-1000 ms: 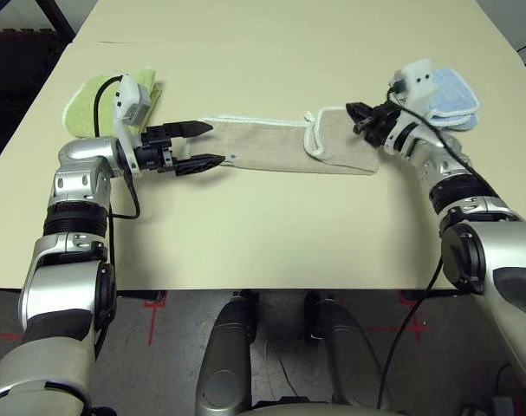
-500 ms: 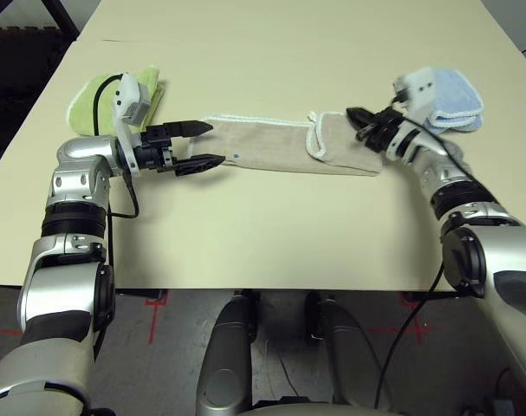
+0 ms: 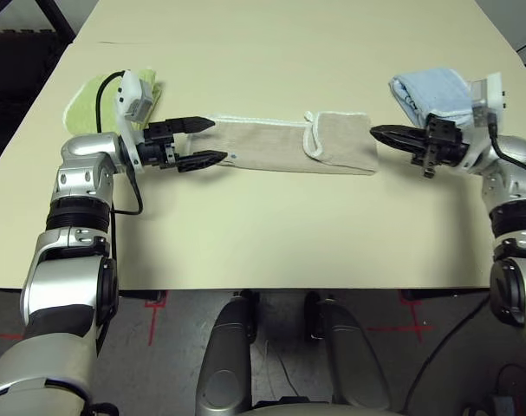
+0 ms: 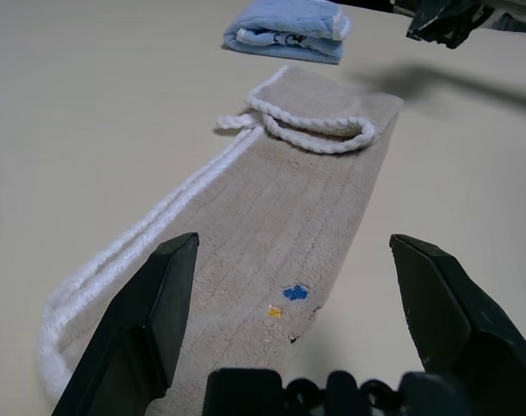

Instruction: Fold the towel and set it aside.

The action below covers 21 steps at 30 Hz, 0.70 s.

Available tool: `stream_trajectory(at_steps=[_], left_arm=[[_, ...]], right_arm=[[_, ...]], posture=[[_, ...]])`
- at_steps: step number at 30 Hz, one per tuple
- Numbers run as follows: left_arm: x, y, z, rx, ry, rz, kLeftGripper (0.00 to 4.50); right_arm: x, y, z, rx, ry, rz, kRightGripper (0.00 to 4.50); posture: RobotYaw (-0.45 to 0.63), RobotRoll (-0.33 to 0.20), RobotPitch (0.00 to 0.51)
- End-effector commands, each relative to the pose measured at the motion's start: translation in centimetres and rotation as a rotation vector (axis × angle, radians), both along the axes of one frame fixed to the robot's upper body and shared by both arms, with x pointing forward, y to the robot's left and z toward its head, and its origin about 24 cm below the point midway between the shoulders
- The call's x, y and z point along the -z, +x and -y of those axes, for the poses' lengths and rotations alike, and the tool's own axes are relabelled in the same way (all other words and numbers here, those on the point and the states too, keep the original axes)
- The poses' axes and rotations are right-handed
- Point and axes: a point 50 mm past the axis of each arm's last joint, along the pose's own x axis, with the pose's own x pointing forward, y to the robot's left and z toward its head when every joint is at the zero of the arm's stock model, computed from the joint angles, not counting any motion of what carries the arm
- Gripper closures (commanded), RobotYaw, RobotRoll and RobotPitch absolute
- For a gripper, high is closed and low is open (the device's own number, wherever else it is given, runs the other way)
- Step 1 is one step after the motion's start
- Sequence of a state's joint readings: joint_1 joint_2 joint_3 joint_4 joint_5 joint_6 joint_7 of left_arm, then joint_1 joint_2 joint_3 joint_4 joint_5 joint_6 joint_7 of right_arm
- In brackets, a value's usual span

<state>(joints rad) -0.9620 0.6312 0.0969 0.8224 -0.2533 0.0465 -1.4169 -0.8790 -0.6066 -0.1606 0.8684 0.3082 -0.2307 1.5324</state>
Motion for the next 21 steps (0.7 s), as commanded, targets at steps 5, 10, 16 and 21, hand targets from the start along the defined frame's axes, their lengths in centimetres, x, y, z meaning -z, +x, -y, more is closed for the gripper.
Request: stream_trajectory(at_steps=[5, 10, 16, 21], left_arm=[[-1.7, 0.2, -2.7, -0.194, -0.073, -0.094, 0.0], [-1.9, -0.6, -4.4, -0.293, -0.063, -0.288, 0.0], [-2.0, -1.4, -4.4, -0.352, -0.146, -0.609, 0.0], [-0.6, -1.8, -4.3, -0.427, -0.154, -0.78, 0.0]], right_arm=[[1.6, -1.2, 1.9, 0.005, -0.103, -0.07, 4.26], [1.5, -1.4, 2.0, 0.026, -0.078, -0.058, 2.71], [1.1, -1.4, 1.4, 0.011, -0.072, -0.044, 0.49], [1.0, -1.5, 1.0, 0.003, -0.071, -0.035, 0.05]], posture=[[0.1, 0.0, 0.22], [0.1, 0.0, 0.213], [0.1, 0.0, 0.211], [0.1, 0.0, 0.214]])
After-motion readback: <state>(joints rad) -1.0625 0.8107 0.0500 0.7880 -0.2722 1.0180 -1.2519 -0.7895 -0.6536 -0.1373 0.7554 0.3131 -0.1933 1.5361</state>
